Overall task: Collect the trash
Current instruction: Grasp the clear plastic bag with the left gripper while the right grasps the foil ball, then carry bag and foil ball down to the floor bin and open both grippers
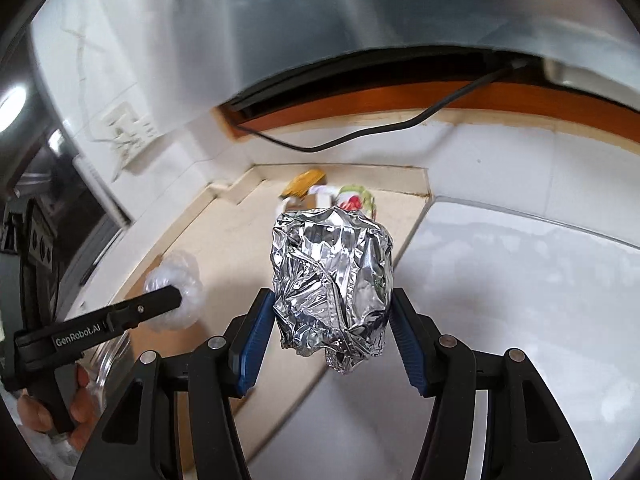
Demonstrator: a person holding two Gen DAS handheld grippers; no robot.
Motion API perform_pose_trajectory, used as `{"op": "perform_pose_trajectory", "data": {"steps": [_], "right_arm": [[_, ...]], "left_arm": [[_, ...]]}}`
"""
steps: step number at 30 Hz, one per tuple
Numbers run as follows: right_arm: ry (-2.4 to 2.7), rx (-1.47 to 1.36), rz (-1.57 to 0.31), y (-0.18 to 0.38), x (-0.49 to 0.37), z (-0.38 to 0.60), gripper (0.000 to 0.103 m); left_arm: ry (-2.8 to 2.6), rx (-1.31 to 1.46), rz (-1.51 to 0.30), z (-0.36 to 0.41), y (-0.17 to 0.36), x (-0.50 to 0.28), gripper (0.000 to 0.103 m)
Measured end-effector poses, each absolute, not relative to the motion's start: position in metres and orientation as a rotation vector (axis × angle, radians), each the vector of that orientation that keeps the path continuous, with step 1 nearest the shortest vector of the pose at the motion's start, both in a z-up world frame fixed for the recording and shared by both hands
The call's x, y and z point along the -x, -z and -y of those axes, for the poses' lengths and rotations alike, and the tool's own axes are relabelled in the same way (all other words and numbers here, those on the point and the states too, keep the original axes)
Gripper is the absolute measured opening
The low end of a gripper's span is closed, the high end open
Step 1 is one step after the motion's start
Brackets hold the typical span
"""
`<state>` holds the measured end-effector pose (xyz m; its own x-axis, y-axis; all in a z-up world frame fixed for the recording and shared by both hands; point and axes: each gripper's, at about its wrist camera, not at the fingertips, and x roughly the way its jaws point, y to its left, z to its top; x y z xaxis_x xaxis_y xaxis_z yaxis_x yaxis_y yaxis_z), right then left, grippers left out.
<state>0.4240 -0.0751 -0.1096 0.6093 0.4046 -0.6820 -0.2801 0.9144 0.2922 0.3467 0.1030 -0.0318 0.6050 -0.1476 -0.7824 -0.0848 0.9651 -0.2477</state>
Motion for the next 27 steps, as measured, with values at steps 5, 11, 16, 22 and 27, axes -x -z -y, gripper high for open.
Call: {"op": "perform_pose_trajectory", "data": {"steps": [5, 11, 16, 22, 27], "right_arm": [[-0.464, -0.15, -0.827, 0.083, -0.365, 0.096, 0.057], [-0.559, -0.118, -0.835, 0.057, -0.284, 0.133, 0.057], [-0.635, -0.033, -0.851, 0.058, -0.224, 0.144, 0.057], [-0.681, 0.054, -0.899, 0.083, -0.168, 0.152, 0.057], [-0.683, 0.111, -1.0, 0.124, -0.131, 0.15, 0.057]], "left_arm": [[0.027, 0.267, -0.886, -0.073, 0.007, -0.279, 0.028], [-0.002, 0.276, -0.845, -0.039, -0.003, -0.203, 0.029], [-0.043, 0.271, -0.841, -0.013, 0.006, -0.138, 0.029], [-0.087, 0.259, -0.898, 0.0, 0.039, -0.077, 0.029], [-0.126, 0.282, -0.961, -0.001, 0.077, -0.044, 0.029]]}}
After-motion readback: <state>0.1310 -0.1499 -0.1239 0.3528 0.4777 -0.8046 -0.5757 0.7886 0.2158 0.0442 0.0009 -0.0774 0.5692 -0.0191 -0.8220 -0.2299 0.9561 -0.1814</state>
